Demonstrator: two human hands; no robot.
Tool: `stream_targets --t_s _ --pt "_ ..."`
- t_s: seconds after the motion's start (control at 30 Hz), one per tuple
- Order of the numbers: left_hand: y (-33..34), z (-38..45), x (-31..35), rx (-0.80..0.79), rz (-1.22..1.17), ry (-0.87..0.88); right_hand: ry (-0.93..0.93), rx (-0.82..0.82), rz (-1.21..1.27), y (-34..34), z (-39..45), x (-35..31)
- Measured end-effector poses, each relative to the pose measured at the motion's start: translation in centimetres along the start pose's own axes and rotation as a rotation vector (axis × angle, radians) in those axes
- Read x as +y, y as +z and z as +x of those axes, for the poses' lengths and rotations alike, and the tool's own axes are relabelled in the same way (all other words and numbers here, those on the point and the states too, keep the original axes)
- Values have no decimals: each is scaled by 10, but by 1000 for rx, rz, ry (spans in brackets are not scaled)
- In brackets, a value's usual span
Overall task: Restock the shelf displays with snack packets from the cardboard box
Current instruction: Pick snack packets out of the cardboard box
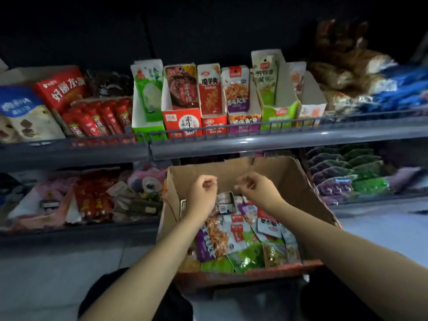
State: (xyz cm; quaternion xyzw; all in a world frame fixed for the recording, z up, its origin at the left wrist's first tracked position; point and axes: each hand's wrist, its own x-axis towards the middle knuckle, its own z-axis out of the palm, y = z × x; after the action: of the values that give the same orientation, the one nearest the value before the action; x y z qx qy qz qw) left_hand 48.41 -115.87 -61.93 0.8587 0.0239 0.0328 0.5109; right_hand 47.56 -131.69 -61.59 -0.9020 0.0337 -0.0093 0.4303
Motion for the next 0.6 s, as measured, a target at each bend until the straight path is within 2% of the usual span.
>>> stream_targets --t_s 0.17,0.37,0.47,0.6 --pt "36 -20 -45 -173 156 -116 111 -224 -82 22 -22 48" --pt "47 -11 -69 -549 434 -268 258 -491 -150 36 -19 78" --pt "47 -5 -77 -591 571 -299 274 -584 -195 38 -13 82" --pt "48 0 -87 -536 703 -322 311 -598 -196 48 -7 88"
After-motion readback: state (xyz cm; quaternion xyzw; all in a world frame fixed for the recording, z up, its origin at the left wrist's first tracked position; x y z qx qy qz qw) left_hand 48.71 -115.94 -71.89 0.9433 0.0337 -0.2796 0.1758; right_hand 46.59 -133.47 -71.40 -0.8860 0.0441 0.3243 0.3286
